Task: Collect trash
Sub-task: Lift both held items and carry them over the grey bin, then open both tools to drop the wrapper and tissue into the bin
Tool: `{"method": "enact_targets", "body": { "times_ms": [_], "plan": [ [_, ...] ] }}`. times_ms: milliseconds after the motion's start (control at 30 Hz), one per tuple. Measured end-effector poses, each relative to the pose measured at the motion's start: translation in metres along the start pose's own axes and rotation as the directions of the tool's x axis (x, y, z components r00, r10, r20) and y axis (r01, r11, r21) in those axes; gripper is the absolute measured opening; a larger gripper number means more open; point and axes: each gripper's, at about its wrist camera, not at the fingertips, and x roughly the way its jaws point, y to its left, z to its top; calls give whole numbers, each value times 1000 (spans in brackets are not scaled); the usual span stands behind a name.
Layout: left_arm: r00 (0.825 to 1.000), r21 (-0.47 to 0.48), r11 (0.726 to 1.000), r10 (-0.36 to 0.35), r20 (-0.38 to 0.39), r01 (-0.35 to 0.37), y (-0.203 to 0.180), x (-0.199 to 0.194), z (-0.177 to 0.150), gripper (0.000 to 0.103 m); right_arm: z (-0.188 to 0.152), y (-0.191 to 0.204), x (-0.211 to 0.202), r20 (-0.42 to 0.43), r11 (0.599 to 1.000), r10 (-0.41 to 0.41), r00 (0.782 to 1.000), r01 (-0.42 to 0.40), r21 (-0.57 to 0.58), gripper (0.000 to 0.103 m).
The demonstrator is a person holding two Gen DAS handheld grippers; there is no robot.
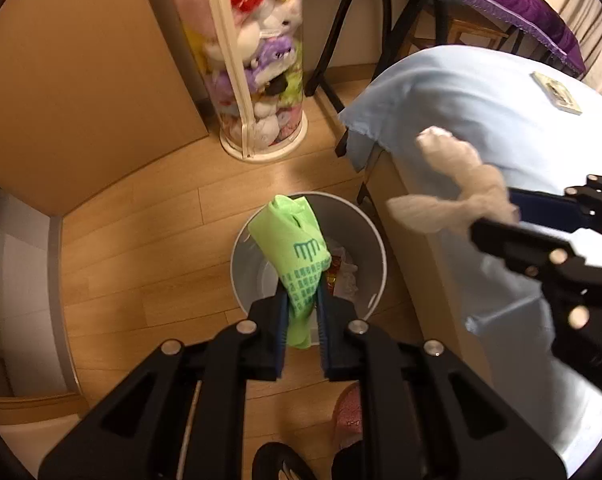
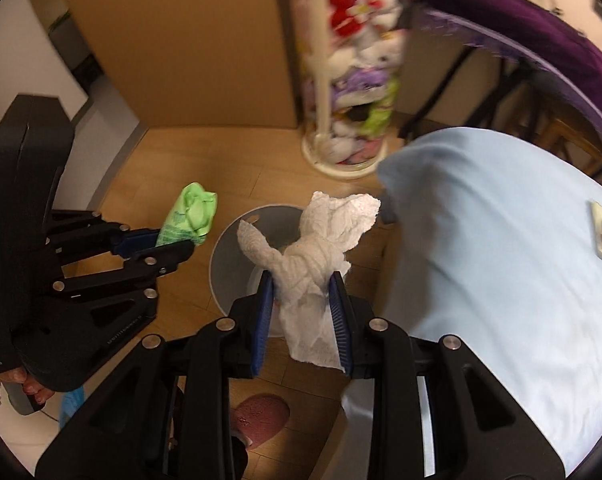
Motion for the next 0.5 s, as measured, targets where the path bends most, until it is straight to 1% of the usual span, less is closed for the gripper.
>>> {"method": "enact_targets", "body": {
  "times_ms": [133, 267, 300, 333, 367, 400, 433, 500],
  "plan": [
    [1000, -26, 1000, -16, 2, 16, 14, 25, -5, 16, 7, 17, 34, -32, 999, 7, 999, -9, -50, 27],
    [999, -23, 999, -36, -9, 36, 24, 47, -8, 16, 12, 25, 61, -53, 997, 6, 999, -10, -81, 27],
    [999, -21, 999, -38, -14, 38, 25, 51, -9, 16, 13, 28, 66, -57, 996, 5, 998, -10, -86, 30],
    [999, -19, 999, -34, -22, 33, 27, 55, -10, 17, 13, 30, 71, -61, 996, 3, 998, -8, -89, 37],
    [999, -18, 1000, -23, -30, 23, 29, 58, -11, 21, 15, 31, 77, -68, 996, -2, 998, -4, -93, 49],
    [999, -19, 1000, -10, -31, 9, 31, 59, -12, 30, 15, 31, 79, -72, 995, -9, 997, 2, -99, 52],
    [1000, -20, 1000, 3, -29, -4, 32, 60, -12, 34, 15, 33, 81, -69, 994, -20, 997, 13, -105, 53],
    [1000, -26, 1000, 8, -16, -8, 36, 56, -17, 63, 14, 34, 83, -72, 994, -19, 997, 12, -106, 55]
  ]
}}
